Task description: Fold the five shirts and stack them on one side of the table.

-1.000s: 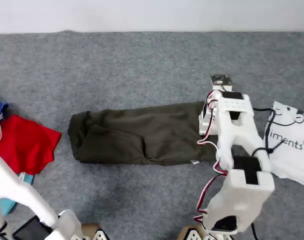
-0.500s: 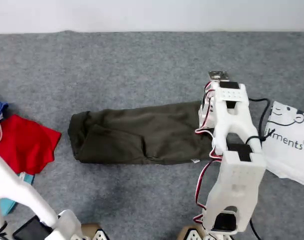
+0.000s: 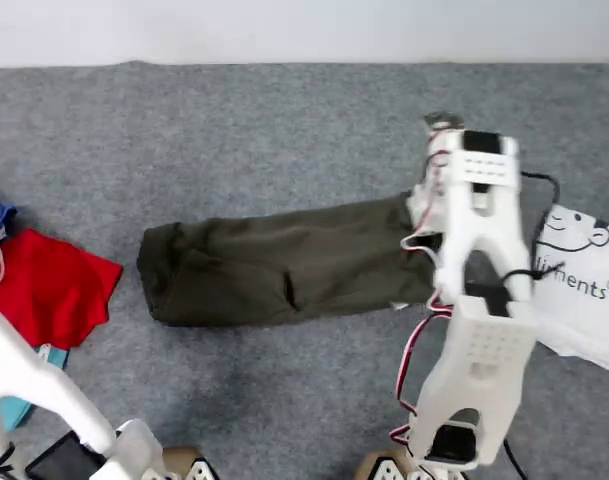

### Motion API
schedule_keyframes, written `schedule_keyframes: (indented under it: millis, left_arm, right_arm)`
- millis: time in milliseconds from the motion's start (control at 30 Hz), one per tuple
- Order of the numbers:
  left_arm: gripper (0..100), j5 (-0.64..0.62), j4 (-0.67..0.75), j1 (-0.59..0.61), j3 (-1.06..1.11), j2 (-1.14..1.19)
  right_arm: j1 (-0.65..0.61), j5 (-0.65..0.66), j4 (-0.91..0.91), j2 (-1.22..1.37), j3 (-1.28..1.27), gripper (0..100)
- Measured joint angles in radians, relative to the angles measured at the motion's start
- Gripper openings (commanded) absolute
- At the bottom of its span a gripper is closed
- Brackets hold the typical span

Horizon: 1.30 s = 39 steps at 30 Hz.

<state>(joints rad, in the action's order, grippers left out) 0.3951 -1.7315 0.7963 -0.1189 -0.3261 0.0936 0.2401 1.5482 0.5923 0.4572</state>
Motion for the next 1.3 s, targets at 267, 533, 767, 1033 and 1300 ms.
schedule_keyframes:
  millis: [267, 533, 767, 1033, 1300]
  left_arm:
    - [1, 0.0, 0.0, 0.0, 0.0, 0.0]
    - [1, 0.0, 0.0, 0.0, 0.0, 0.0]
    - [1, 0.0, 0.0, 0.0, 0.0, 0.0]
    - [1, 0.0, 0.0, 0.0, 0.0, 0.0]
    - [1, 0.0, 0.0, 0.0, 0.0, -0.068]
  right_arm:
    - [0.236, 0.21, 0.002, 0.0, 0.075, 0.9]
    - [0.186, 0.287, 0.173, 0.0, 0.166, 0.9]
    - [-0.063, 0.258, 0.206, -0.011, 0.209, 0.9]
    - [-0.327, 0.155, 0.206, -0.13, 0.19, 0.9]
    - [-0.528, 0.071, 0.196, -0.144, 0.19, 0.9]
